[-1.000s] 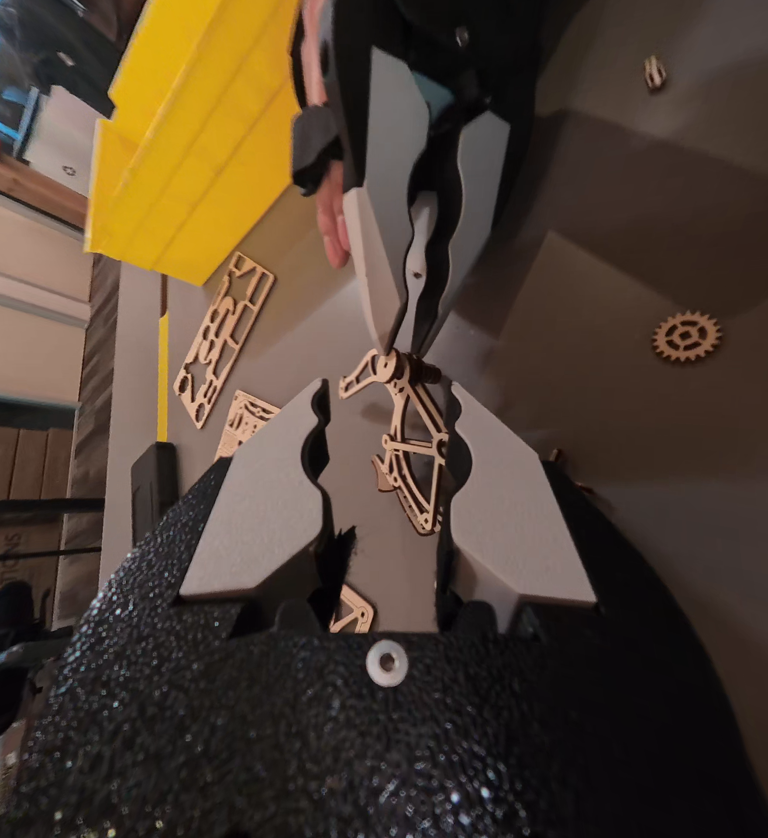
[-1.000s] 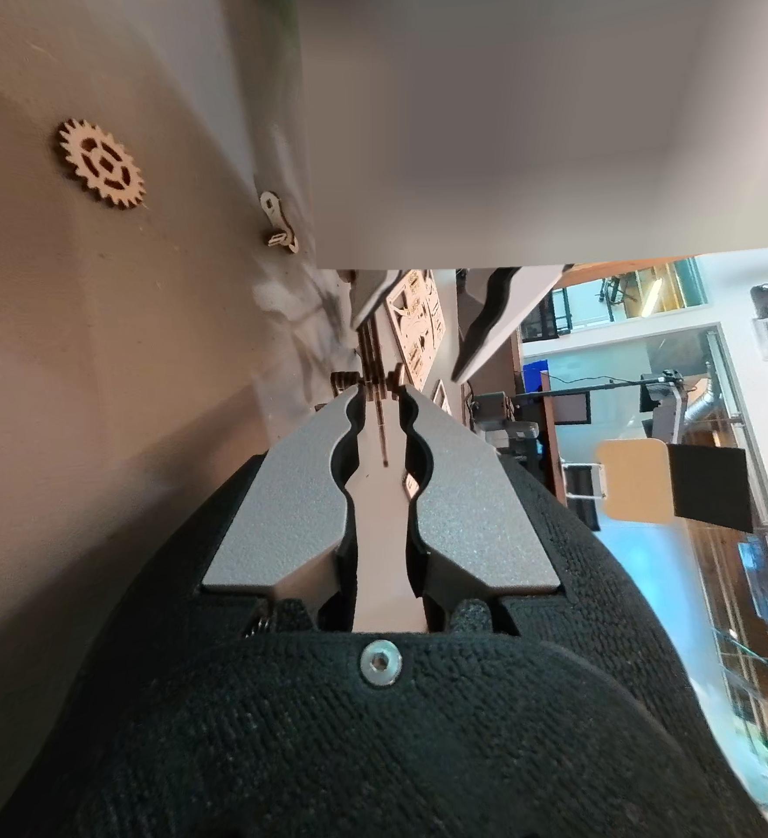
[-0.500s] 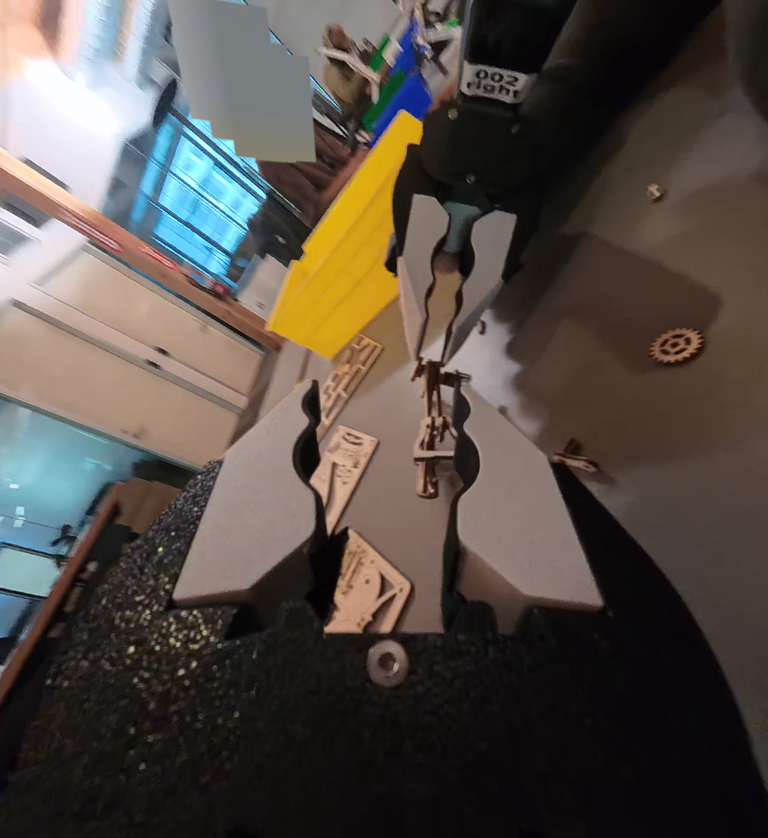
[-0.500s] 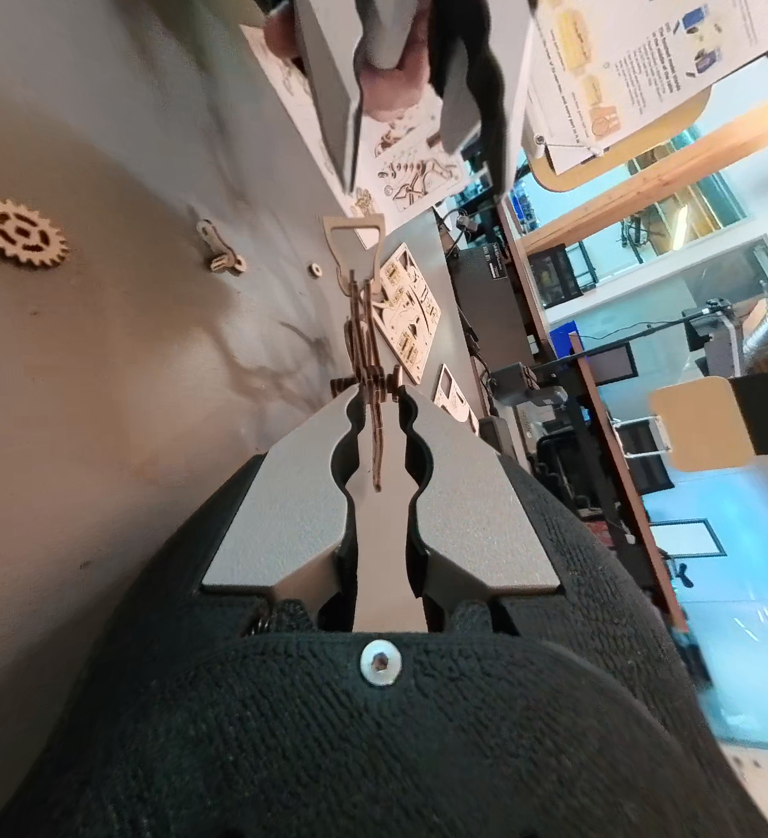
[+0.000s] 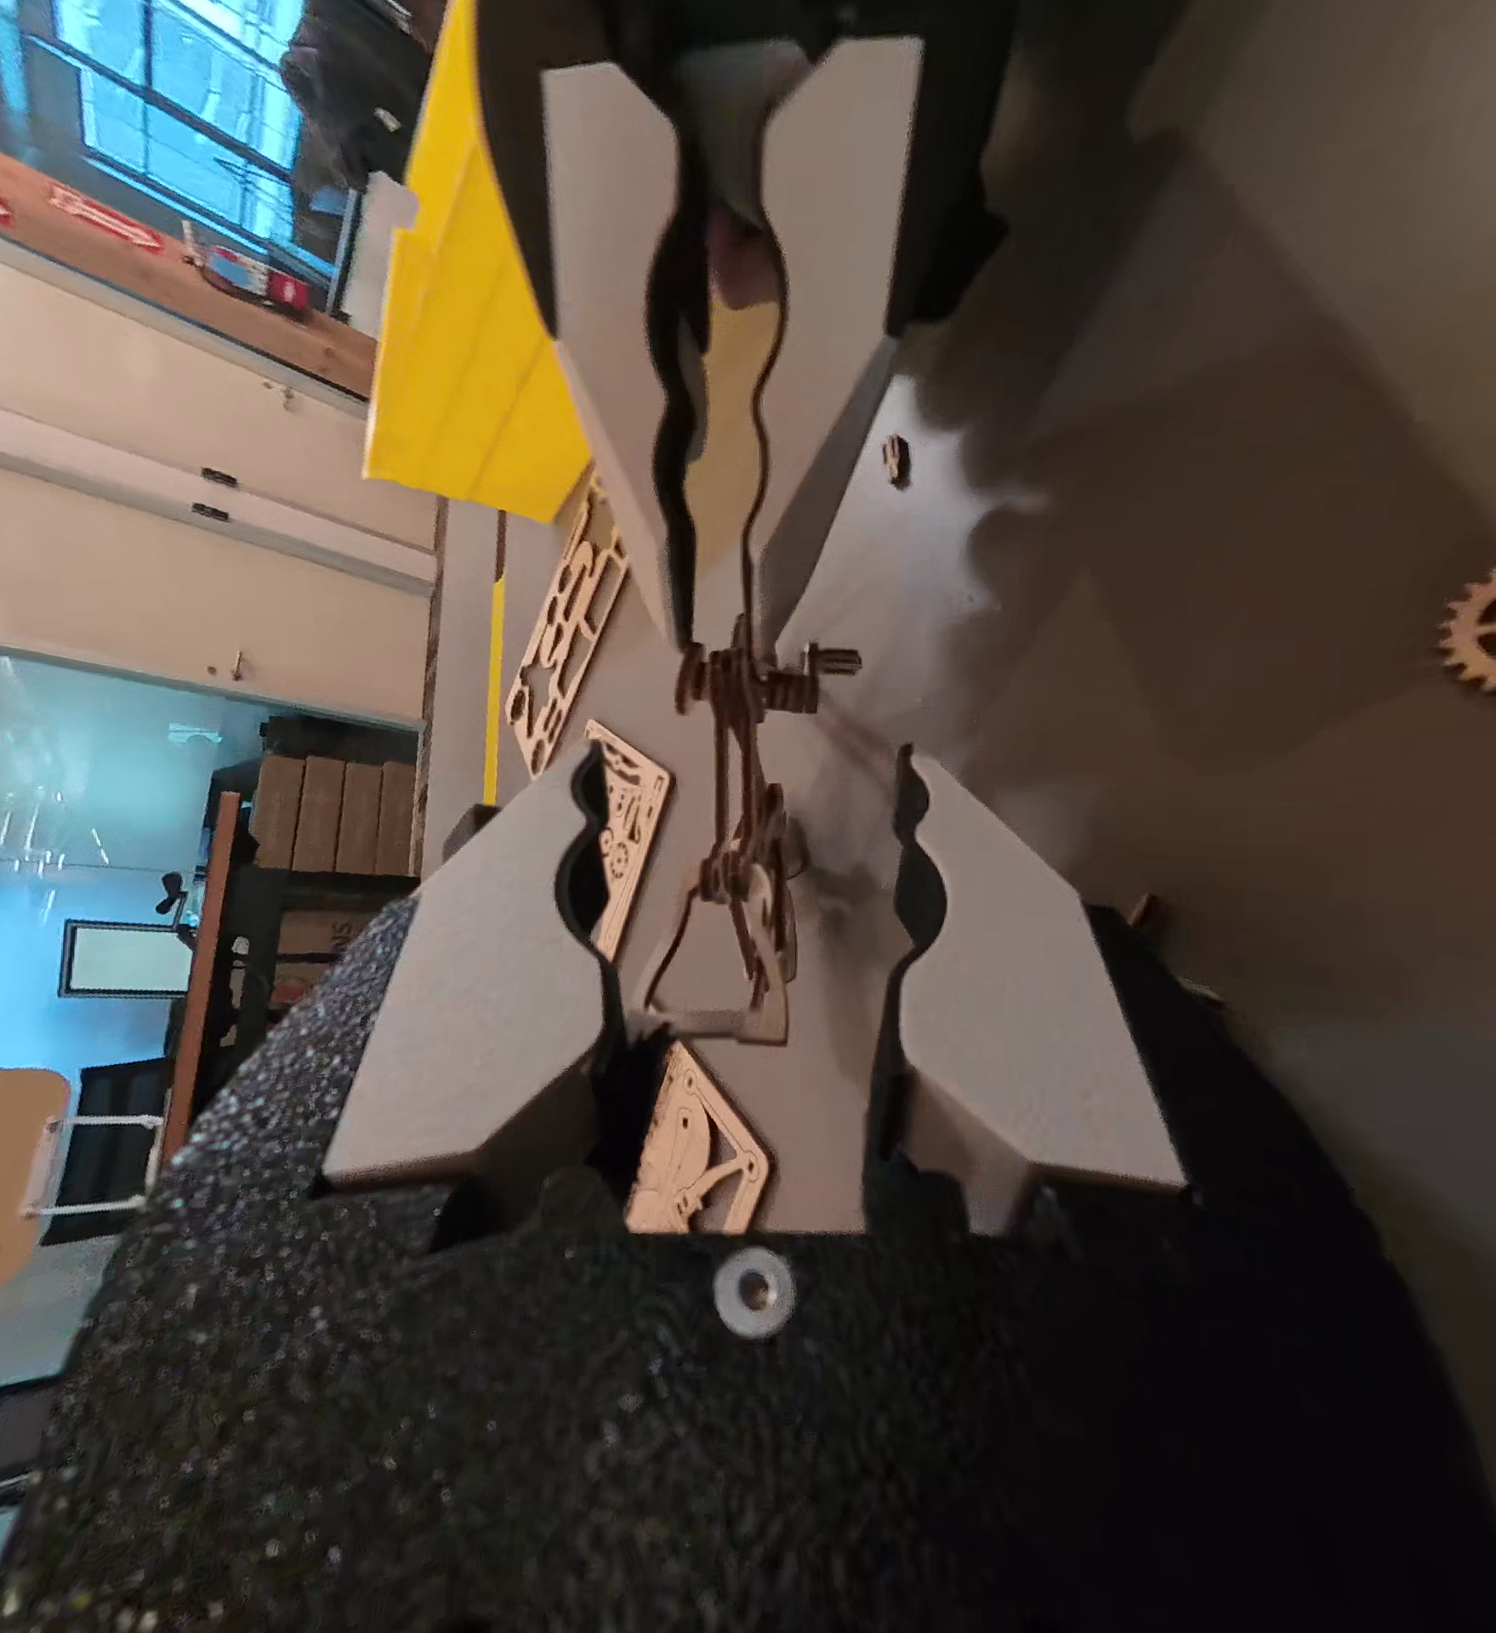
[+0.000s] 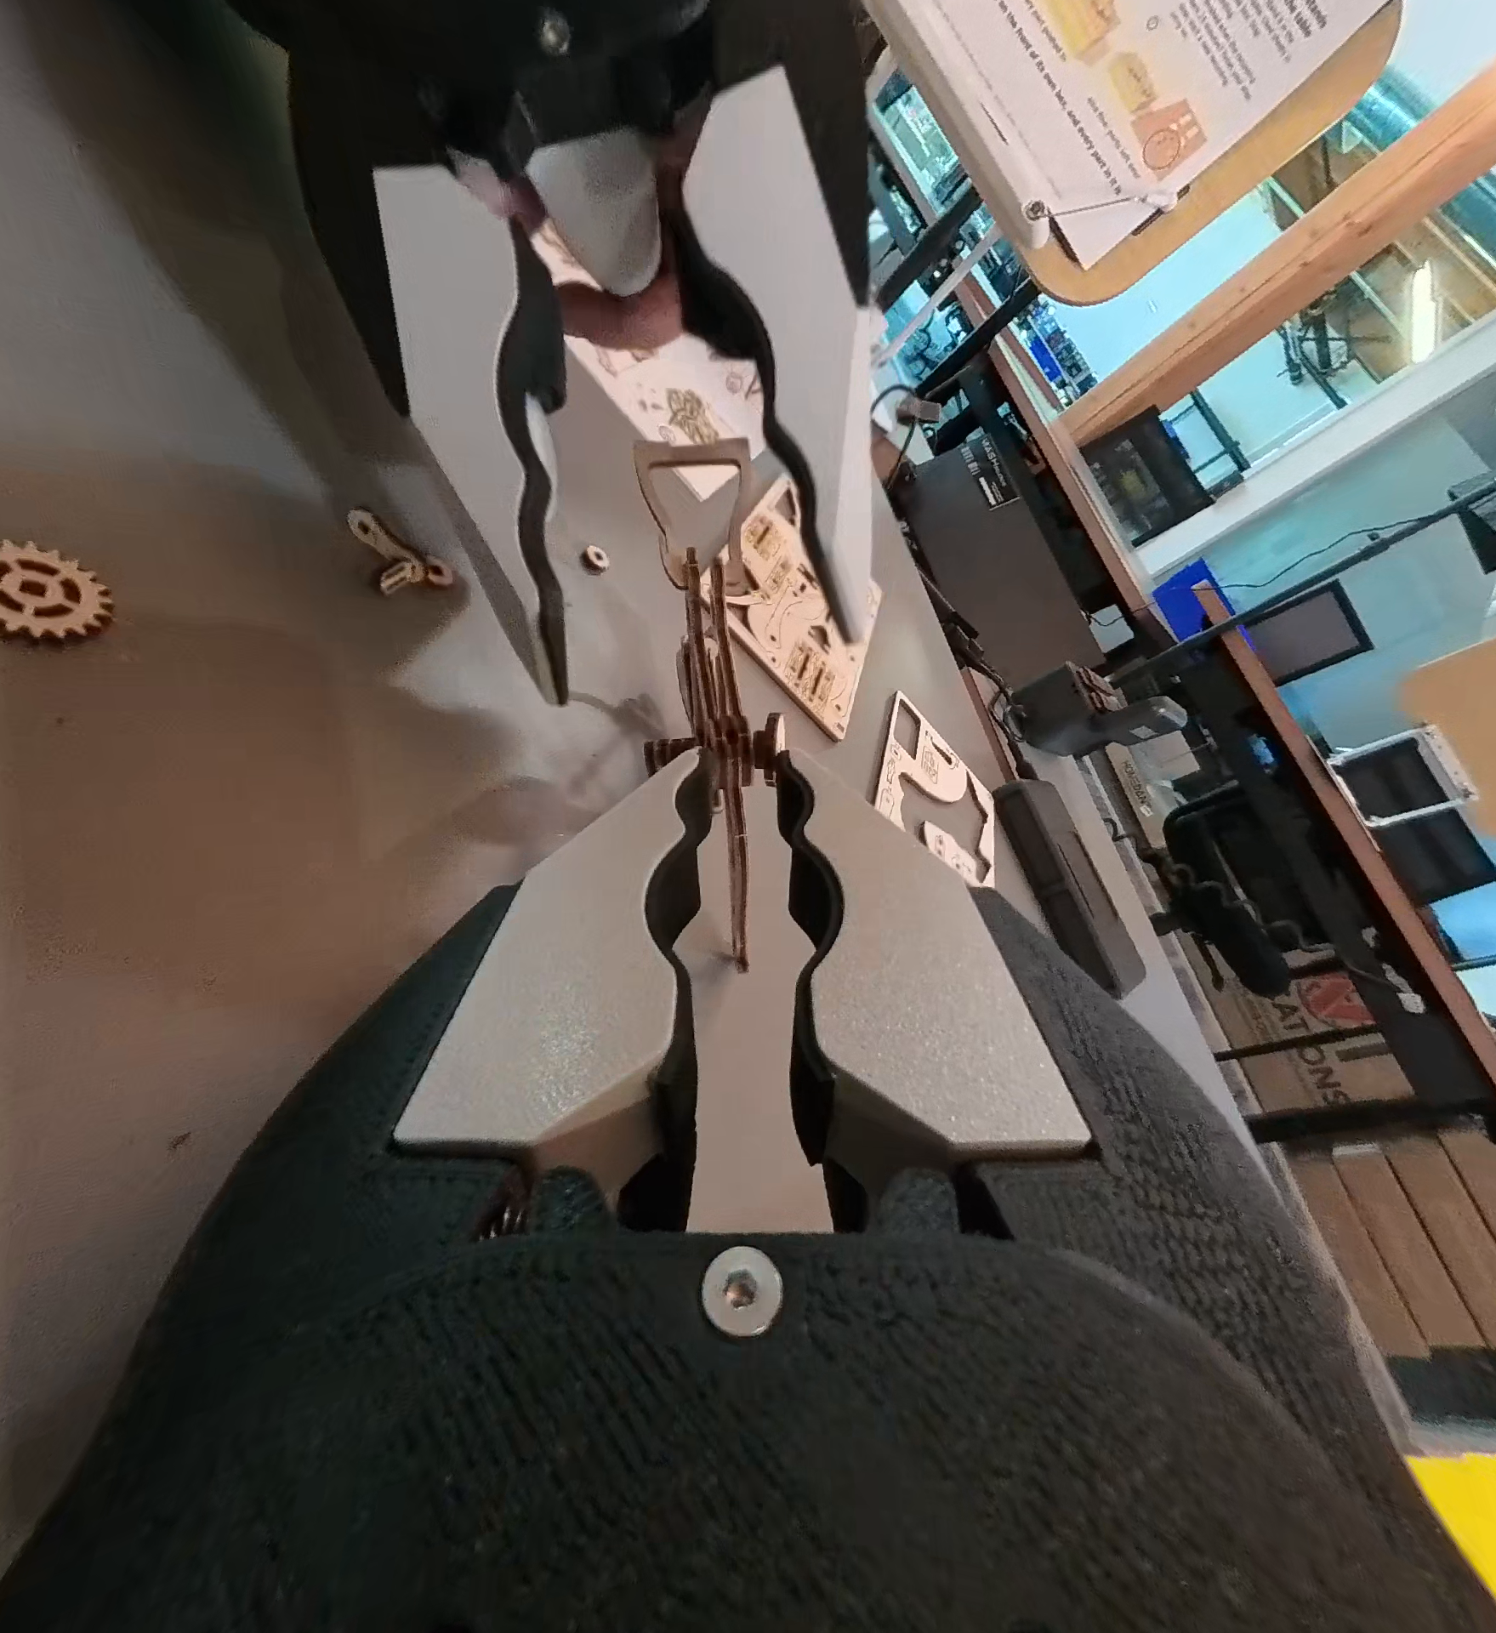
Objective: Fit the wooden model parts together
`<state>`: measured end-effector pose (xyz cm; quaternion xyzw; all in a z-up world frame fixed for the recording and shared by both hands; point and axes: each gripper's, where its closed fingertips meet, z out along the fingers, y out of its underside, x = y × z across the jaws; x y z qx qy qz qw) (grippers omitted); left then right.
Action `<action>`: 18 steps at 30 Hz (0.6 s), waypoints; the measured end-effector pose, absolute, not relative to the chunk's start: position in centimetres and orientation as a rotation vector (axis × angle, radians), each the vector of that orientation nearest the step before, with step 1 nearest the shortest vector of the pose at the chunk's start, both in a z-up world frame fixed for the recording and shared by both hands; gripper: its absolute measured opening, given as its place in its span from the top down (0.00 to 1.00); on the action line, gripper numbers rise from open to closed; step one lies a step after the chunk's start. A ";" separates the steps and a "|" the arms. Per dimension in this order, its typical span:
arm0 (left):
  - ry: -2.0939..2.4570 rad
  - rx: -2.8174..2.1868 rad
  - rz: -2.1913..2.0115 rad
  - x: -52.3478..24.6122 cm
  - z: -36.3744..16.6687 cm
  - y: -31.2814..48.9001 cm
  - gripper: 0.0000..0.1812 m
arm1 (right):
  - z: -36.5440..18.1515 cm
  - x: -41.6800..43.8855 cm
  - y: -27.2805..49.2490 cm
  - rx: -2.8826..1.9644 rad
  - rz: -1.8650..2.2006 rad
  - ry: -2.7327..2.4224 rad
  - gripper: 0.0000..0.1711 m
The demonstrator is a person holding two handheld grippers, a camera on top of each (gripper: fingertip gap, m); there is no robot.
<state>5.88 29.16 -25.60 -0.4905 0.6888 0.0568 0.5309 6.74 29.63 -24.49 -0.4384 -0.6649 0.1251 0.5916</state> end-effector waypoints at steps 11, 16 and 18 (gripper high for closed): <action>1.757 -1.144 0.219 7.0 -26.4 29.9 0.71 | -24.6 6.7 29.1 -1.002 0.316 -1.572 0.93; 1.776 -1.045 0.242 7.1 -26.5 29.3 0.80 | -24.6 6.7 28.8 -0.989 0.326 -1.585 0.93; 1.782 -1.032 0.270 7.0 -26.6 29.5 0.81 | -24.7 6.6 28.6 -0.983 0.329 -1.591 0.93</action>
